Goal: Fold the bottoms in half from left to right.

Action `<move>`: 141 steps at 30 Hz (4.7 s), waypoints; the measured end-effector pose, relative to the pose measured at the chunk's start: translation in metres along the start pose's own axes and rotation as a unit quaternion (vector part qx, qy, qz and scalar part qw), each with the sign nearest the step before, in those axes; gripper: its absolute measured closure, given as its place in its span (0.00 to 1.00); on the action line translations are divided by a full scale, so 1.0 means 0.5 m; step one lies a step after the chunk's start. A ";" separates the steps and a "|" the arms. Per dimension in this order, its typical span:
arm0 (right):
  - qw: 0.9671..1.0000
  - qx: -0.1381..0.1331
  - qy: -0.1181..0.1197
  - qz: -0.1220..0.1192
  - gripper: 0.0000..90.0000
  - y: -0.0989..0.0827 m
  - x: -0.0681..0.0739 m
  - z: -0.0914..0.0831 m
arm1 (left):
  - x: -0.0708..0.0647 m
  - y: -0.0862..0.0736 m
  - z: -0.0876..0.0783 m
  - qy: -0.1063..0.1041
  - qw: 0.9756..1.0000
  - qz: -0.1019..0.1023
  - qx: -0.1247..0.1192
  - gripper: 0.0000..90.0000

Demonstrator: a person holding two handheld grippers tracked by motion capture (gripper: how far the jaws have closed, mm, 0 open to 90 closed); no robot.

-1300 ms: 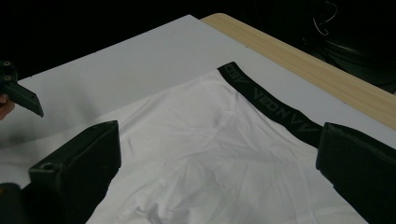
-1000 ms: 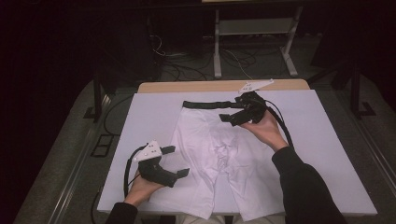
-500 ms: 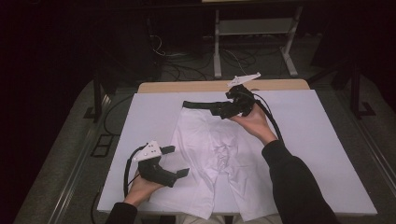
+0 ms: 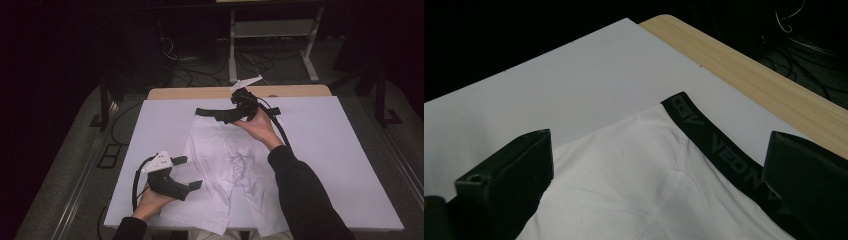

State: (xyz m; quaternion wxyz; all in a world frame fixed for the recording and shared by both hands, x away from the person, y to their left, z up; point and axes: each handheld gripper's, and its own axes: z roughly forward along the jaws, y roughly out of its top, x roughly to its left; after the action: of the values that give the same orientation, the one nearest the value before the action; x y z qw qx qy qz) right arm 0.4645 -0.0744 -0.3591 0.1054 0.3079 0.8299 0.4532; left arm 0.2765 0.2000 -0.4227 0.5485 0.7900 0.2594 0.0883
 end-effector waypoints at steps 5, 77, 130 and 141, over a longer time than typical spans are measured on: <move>1.000 0.006 0.003 0.000 0.00 0.008 0.001 0.035 | 0.001 0.000 -0.001 -0.001 1.000 -0.001 -0.002 0.00; 0.998 0.024 -0.016 0.060 0.20 0.013 -0.024 0.322 | 0.004 0.001 -0.008 -0.006 1.000 -0.007 -0.015 0.00; 0.994 0.017 -0.077 0.073 0.96 0.005 -0.004 0.293 | 0.022 -0.002 -0.051 0.031 0.996 -0.066 0.057 0.00; 0.996 -0.007 -0.063 0.059 0.96 -0.008 -0.001 0.274 | 0.030 -0.016 -0.071 0.027 0.990 -0.091 0.103 0.00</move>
State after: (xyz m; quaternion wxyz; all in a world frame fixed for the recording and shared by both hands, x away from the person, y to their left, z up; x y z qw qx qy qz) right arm 0.5256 0.0178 -0.4403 0.1323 0.3833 0.7990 0.4440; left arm 0.2717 0.2388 -0.4184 0.4623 0.8130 0.3524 0.0326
